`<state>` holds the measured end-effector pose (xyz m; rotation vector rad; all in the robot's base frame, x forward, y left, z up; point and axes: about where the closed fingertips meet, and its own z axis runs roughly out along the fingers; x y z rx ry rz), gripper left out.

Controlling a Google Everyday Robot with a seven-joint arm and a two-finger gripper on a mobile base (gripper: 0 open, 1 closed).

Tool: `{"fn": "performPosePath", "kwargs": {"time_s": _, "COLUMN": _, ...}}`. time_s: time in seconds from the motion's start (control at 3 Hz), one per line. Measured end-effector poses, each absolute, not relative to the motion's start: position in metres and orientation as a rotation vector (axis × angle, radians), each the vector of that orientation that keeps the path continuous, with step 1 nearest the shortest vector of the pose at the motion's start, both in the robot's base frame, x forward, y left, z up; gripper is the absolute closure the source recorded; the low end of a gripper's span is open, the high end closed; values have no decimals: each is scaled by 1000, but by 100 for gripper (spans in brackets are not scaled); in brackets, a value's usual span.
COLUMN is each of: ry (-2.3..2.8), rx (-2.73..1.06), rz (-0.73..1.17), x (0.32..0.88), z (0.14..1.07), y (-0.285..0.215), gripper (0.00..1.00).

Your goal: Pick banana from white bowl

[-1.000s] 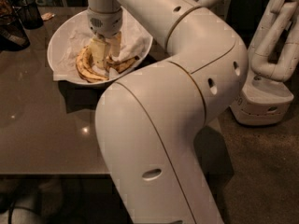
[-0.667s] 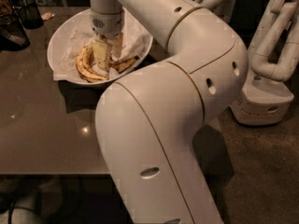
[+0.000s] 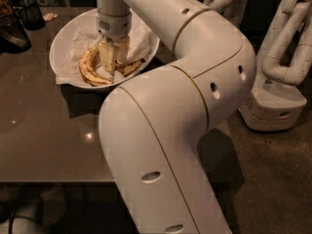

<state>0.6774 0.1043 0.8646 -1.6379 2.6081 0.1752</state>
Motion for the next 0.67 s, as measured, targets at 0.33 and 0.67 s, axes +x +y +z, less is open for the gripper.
{"fn": "performPosePath", "kwargs": {"time_s": 0.33, "ry": 2609, "rx": -1643, "rz": 183, "x": 679, "z": 862, "y": 105, "gripper": 51}}
{"fn": "performPosePath", "kwargs": {"time_s": 0.67, "ry": 2607, "rx": -1654, "rz": 195, "x": 680, "z": 858, "y": 107, "gripper": 51}}
